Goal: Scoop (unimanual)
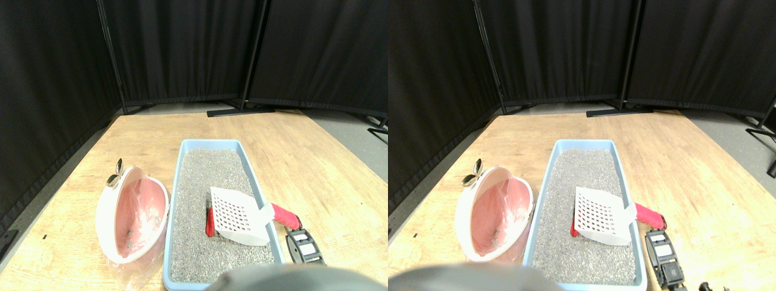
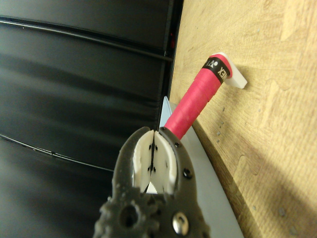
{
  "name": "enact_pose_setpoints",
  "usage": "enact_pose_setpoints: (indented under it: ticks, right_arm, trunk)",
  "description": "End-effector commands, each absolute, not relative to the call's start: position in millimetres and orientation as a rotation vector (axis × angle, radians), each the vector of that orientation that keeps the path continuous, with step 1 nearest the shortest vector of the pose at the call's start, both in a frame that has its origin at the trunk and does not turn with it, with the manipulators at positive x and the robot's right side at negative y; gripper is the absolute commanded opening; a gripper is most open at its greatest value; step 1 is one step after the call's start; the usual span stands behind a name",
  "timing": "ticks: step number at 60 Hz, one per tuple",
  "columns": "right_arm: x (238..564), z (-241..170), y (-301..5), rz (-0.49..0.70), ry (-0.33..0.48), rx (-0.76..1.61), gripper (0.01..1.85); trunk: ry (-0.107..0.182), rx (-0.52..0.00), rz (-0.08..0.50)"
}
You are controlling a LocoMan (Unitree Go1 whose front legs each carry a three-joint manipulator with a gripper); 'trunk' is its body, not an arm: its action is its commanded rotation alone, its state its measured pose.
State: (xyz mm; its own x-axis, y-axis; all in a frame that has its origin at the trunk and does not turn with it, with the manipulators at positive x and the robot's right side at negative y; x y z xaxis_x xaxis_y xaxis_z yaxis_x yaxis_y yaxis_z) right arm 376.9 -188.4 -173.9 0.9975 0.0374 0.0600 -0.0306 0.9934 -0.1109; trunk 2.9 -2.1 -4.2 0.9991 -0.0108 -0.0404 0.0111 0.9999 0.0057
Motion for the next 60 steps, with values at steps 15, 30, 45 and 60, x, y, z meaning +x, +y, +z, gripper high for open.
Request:
enact_pose_setpoints:
  ticks: [15,30,45,60]
  right_arm:
    - [372.8,-164.8,-186.8,0.043,-0.130,-0.117,0.41]
    - [375.9,-164.9,-196.9,0.079,-0.181,-0.036,0.73]
    - [393.0,-173.2,-202.4,0.094,-0.130,0.063,1.04]
    - [407.8,-180.6,-205.0,0.093,-0.120,0.090,1.01]
  trunk:
    - [0.037,0.002,-0.006]
    - [0.036,0.009,-0.022]
    - [0.041,0.003,-0.031]
    - [0.041,0.001,-0.024]
